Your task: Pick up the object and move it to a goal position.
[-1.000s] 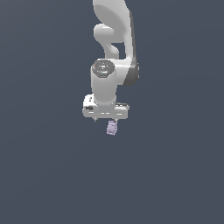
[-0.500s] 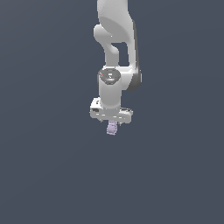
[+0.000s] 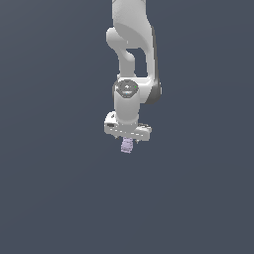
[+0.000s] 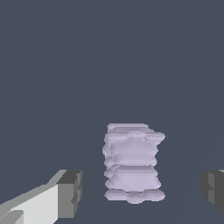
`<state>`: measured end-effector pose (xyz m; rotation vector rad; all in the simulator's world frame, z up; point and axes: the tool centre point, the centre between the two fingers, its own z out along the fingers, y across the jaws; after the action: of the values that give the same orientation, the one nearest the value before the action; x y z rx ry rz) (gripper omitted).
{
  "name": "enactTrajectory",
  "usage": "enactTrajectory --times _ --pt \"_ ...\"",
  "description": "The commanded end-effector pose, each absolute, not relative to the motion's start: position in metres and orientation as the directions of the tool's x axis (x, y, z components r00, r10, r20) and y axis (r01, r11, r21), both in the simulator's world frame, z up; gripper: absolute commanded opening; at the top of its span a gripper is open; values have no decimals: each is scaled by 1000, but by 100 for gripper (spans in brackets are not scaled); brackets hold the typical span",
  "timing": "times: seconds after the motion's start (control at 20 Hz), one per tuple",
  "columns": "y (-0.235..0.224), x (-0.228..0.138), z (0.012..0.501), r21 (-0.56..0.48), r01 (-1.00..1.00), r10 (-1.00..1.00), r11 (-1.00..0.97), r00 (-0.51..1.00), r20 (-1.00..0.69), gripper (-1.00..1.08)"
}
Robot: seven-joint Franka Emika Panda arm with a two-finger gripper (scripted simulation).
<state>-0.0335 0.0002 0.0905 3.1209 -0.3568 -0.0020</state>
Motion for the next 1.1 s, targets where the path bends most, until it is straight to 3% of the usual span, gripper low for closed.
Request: enactTrajectory --times 0.0,0.75,0.8,1.05 --pt "0 -34 88 1 -226 -226 -974 974 -1 100" --pt "0 -34 40 0 -230 -230 -973 973 0 100" --pt "0 -34 40 0 -230 -230 -973 973 0 -100" --pt "0 -34 40 0 -230 -230 -973 973 0 -100"
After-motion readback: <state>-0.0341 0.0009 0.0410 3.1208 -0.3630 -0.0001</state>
